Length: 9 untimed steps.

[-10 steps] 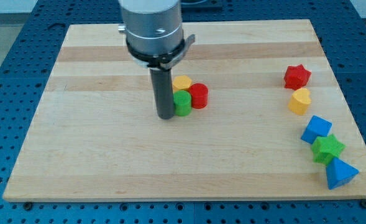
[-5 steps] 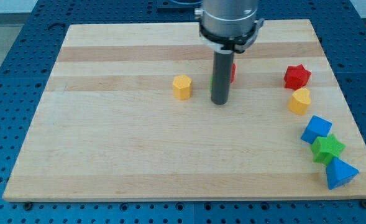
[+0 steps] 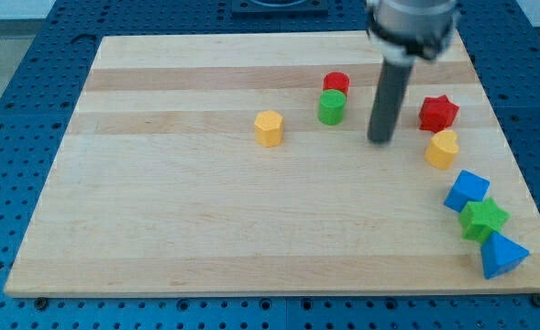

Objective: Move the green circle towards the red star

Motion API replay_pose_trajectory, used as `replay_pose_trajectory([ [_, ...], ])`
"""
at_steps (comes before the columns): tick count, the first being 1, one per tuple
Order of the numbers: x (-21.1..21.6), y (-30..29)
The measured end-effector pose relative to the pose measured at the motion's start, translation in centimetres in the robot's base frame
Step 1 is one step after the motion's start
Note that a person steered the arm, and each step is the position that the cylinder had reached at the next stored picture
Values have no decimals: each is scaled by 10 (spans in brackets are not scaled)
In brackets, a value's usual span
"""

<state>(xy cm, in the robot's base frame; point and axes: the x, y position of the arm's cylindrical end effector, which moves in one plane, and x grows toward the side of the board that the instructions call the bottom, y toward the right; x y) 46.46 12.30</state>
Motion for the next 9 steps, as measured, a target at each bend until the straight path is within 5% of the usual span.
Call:
replay_pose_trajectory([
  [1, 48, -26],
  [2, 26, -54],
  [3, -71, -80],
  [6, -106, -94],
  [9, -80, -63],
])
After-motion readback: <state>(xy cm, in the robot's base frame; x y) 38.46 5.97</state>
